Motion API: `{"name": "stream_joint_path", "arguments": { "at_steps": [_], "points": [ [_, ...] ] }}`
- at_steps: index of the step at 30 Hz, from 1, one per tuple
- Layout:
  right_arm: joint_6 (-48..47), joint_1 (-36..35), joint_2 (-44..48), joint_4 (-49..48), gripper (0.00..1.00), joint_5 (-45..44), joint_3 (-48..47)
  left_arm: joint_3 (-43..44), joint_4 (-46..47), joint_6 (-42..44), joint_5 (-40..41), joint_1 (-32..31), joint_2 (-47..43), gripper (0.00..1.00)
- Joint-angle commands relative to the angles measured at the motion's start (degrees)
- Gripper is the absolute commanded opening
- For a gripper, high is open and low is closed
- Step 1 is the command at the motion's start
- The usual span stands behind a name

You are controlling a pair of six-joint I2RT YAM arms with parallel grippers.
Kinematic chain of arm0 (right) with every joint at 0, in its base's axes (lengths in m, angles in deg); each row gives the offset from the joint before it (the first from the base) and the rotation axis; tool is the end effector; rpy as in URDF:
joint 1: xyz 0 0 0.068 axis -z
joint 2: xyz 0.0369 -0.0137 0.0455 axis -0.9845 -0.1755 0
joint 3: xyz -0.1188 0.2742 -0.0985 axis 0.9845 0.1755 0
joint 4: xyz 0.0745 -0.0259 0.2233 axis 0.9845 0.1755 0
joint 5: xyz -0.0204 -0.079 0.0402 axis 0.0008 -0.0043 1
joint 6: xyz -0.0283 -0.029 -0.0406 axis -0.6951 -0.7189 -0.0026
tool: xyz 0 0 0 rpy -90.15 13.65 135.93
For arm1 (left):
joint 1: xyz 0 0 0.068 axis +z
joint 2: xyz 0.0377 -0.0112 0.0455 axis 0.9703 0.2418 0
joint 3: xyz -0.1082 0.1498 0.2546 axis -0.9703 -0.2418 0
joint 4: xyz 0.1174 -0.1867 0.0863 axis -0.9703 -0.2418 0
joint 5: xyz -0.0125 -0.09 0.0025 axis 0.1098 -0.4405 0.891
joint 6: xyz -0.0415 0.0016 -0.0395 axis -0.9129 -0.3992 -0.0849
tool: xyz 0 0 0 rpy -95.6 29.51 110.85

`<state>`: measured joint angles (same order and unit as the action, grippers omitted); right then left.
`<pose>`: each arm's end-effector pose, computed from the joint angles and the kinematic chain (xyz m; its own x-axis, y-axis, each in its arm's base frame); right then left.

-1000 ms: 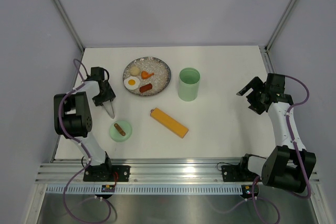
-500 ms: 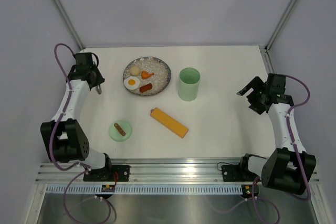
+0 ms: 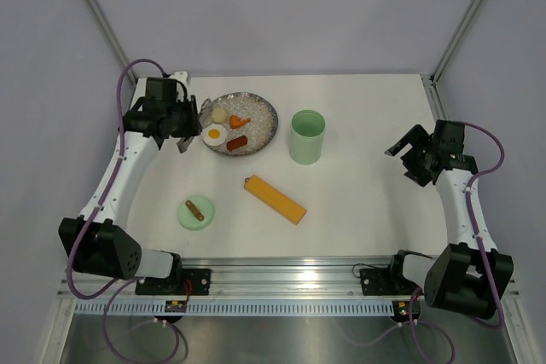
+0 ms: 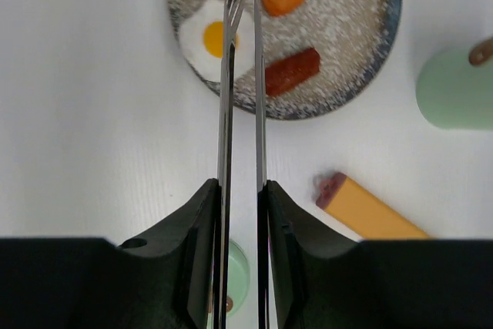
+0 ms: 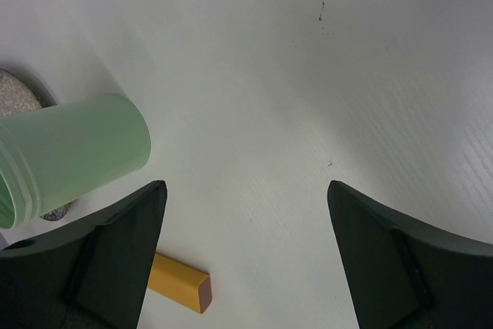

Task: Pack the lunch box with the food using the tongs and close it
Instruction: Adjust the clamp at the center of the board, then pick up the fake food from the plate.

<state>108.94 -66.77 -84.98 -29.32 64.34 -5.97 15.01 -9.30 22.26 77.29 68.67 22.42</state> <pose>0.1928 -0.0377 0.3120 -0.5657 0.6792 -0.4676 0.4983 0.7334 0.4624 0.2580 -0.0346 0.3937 -0.7019 -0.1109 -0.7036 0.0118 0.9858 -0.1672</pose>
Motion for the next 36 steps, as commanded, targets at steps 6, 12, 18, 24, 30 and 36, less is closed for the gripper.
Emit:
{"name": "stream_joint_path", "arguments": {
  "at_steps": [6,12,18,24,30,36],
  "points": [
    [-0.72,-0.12,2.36,0.68,0.93,0.0,-0.18,1.04,1.56,8.53,-12.3,-6.11,1.35,0.35],
    [-0.98,-0.12,2.63,1.12,0.93,0.09,-0.44,3.67,-2.21,13.27,-10.29,-7.26,4.68,0.52],
    [-1.51,-0.12,2.54,2.0,0.93,0.09,-1.14,4.2,-2.92,15.57,-9.23,-7.34,5.48,0.54],
    [-1.94,-0.12,2.19,2.53,0.93,0.44,-1.76,4.64,-3.27,18.38,-7.29,-7.34,7.67,0.54],
    [-1.77,-0.12,1.93,2.09,0.93,1.05,-1.32,4.56,-3.89,19.44,-9.4,-7.43,10.13,0.54],
    [-1.42,-0.12,1.66,1.39,0.93,1.67,-0.79,3.41,-3.8,19.88,-5.55,-7.43,12.77,0.54]
  ]
}}
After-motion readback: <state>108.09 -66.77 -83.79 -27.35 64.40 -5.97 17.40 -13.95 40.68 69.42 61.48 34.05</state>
